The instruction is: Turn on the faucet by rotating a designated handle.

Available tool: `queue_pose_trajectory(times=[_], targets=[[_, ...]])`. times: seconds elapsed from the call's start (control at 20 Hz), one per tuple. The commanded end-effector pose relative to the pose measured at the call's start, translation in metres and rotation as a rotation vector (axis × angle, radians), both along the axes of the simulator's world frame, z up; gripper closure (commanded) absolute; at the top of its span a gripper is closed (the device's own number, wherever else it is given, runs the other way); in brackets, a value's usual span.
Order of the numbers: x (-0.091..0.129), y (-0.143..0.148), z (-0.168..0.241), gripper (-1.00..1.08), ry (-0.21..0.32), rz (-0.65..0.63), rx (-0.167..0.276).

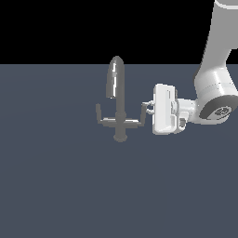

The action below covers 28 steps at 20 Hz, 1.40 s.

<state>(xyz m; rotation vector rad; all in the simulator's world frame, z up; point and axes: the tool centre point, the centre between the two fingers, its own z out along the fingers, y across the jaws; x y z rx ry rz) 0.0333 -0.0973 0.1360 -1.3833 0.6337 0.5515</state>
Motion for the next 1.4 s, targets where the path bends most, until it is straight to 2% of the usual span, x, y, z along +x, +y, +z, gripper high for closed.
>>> queue_pose_trajectory(times=[0.0,0.3,1.15,1.25,1.35], targets=[[0.002,0.002,-0.003,1.08,0.004,-0.005,0.014],[0.002,0.002,-0.004,1.08,0.005,-0.005,0.016],[-0.041,0.009,0.010,1.08,0.007,-0.006,0.019],[-0.038,0.008,0.005,1.08,0.010,-0.012,0.014],[-0.044,0.009,0.003,1.08,0.009,-0.012,0.014]])
